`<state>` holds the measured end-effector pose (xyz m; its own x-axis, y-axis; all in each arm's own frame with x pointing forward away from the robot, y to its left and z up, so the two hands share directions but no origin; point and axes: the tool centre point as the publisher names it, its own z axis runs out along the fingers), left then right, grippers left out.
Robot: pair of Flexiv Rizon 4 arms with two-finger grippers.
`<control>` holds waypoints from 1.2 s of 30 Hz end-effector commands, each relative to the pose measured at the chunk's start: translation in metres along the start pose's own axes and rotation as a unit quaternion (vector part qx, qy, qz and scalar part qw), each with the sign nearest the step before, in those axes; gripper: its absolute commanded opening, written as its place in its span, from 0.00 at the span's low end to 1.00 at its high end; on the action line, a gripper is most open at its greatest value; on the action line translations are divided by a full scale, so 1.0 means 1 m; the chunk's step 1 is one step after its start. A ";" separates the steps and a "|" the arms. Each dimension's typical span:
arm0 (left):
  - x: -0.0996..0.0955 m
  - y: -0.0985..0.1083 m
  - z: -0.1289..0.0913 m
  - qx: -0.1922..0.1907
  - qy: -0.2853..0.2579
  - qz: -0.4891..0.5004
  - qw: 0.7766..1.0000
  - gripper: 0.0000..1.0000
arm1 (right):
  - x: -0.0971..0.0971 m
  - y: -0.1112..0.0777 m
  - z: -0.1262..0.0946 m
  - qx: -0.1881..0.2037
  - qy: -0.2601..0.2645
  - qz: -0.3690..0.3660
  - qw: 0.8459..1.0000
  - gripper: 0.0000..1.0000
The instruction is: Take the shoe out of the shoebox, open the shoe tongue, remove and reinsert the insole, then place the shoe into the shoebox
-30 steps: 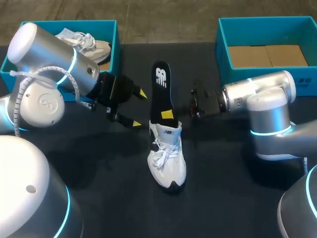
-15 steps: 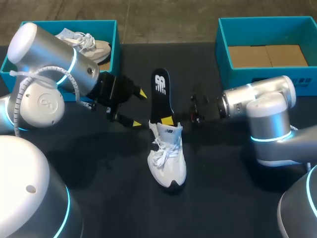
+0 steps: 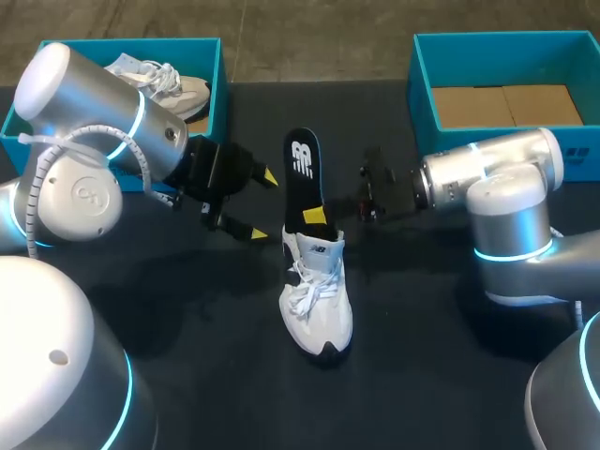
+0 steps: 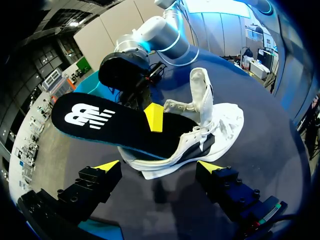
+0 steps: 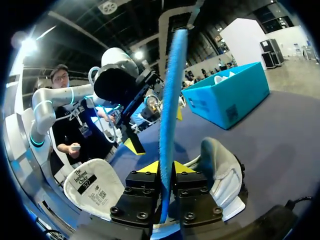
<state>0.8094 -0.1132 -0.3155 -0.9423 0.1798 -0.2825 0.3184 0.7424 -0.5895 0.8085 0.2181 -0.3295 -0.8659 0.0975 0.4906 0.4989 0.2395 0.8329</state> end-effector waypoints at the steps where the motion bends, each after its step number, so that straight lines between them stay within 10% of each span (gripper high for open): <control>1: 0.000 -0.001 0.000 -0.003 0.001 0.000 1.000 1.00 | -0.009 0.001 0.005 0.008 0.016 0.007 1.000 0.00; 18: 0.000 -0.001 0.000 -0.003 0.001 0.000 1.000 1.00 | 0.006 -0.033 0.007 0.028 0.033 0.055 0.998 0.00; 25: 0.000 -0.001 0.000 -0.003 0.001 0.000 1.000 1.00 | 0.011 -0.013 0.000 0.023 0.012 0.024 0.999 0.31; 36: 0.000 -0.001 0.000 -0.003 0.001 0.000 1.000 1.00 | -0.003 0.005 0.000 0.029 0.014 0.000 0.999 0.22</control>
<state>0.8094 -0.1132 -0.3155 -0.9422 0.1799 -0.2825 0.3185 0.7423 -0.5895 0.8062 0.2154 -0.3251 -0.8669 0.0830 0.4915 0.4934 0.2825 0.8227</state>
